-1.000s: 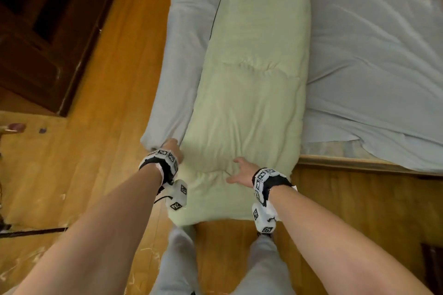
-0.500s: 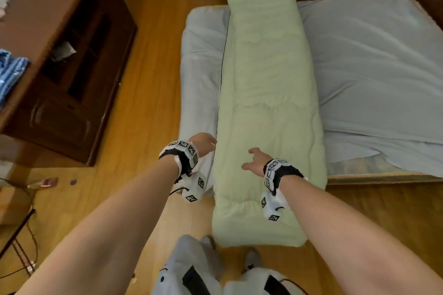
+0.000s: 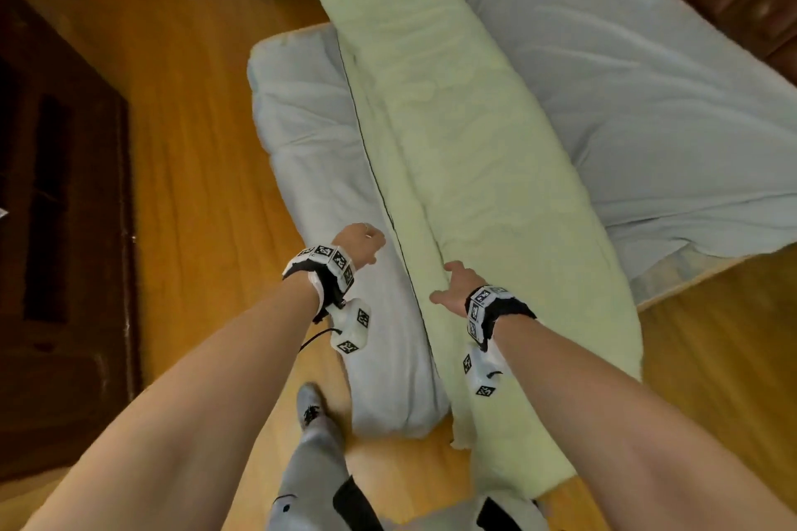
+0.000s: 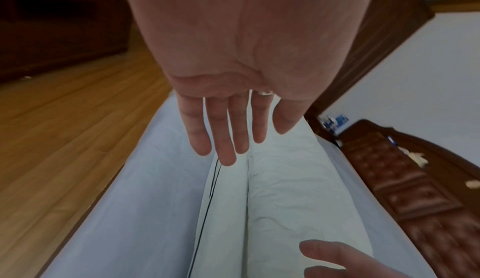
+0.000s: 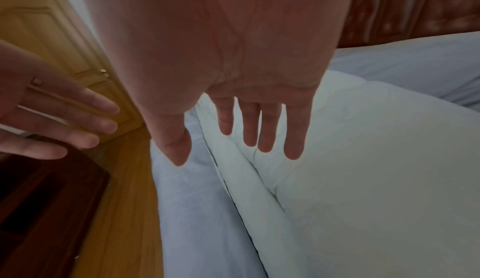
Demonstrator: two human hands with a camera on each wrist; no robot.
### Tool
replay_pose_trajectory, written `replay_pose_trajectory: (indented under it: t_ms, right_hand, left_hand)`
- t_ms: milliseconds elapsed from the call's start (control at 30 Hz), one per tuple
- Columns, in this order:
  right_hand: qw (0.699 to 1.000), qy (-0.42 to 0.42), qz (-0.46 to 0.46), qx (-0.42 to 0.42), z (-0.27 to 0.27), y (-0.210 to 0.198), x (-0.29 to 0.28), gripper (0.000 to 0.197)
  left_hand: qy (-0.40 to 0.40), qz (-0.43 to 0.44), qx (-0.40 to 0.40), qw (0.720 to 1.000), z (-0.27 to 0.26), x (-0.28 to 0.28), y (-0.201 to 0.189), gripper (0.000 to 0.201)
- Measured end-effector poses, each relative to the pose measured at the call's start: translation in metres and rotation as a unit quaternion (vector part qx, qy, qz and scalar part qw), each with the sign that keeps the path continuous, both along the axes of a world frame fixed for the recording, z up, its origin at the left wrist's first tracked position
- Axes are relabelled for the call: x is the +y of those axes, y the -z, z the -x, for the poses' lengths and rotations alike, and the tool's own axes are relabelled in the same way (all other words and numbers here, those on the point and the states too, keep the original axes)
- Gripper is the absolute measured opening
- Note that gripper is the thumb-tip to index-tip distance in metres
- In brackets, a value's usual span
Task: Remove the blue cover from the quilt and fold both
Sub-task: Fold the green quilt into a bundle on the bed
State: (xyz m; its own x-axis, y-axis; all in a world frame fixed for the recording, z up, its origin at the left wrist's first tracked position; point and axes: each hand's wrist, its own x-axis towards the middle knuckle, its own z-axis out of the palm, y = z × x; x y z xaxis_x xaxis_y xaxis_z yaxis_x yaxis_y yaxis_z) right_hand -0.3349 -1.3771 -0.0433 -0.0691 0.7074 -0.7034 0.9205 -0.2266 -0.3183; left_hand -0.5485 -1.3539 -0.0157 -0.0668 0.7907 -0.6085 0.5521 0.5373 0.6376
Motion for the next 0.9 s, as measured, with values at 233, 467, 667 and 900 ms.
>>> replay_pose_trajectory:
  t_ms: [233,467,667,900]
  right_hand:
    - [0.991,0.134,-0.018,-0.017,0.02,-0.021,0.054,0.085]
    - [0.99,0.124,-0.057,-0.045,0.023,0.023,0.124,0.089]
    - [0.975,0.183,-0.002,-0.126,0.027,0.117,0.18,0.109]
    - [0.936,0.285,-0.028,-0.206,0.038,0.217,0.23,0.076]
  left_hand:
    - [0.109,0.009,0.009,0.994,0.019,0.098,-0.029,0.044]
    - [0.323,-0.073,0.23,0.915,0.013,0.178,0.018,0.054]
    - [0.419,0.019,0.239,0.876,-0.007,0.259,0.118,0.066]
    - [0.15,0.21,-0.063,0.964,-0.039,0.343,0.232,0.082]
